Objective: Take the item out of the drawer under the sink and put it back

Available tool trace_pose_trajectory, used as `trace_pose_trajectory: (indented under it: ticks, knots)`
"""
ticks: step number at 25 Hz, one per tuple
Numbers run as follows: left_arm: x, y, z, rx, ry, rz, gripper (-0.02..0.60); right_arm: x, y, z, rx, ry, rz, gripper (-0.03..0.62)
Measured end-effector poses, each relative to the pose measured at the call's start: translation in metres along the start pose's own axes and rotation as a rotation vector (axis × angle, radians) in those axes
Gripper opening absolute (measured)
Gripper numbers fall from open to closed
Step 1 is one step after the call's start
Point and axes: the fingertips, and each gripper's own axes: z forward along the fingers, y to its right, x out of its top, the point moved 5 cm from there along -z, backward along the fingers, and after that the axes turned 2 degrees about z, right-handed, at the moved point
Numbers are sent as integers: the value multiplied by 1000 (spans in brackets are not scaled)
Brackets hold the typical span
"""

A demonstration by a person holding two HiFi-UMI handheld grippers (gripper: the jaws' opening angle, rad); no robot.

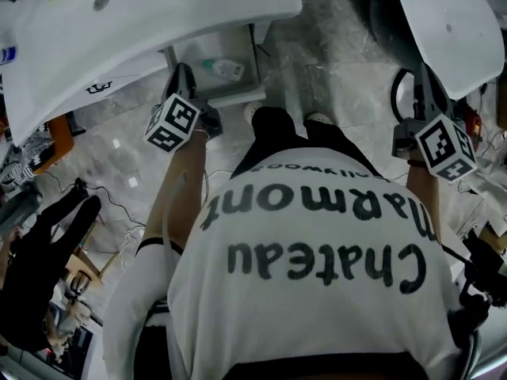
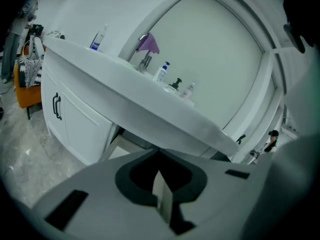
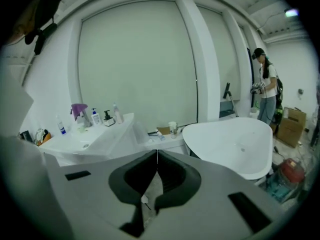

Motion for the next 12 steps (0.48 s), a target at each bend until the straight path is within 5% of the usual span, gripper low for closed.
trace_pose_trajectory:
  ticks: [6, 9, 12]
  knots:
    - [-1, -13, 38, 31, -69, -16, 12, -20, 13, -17, -103, -27, 68, 11]
    - [-2, -19, 55, 38, -134, -41, 112, -28, 14, -20, -129, -39, 95, 12]
    - [-15, -33, 68, 92, -229, -95, 137, -37, 13, -20, -147, -56, 128, 11]
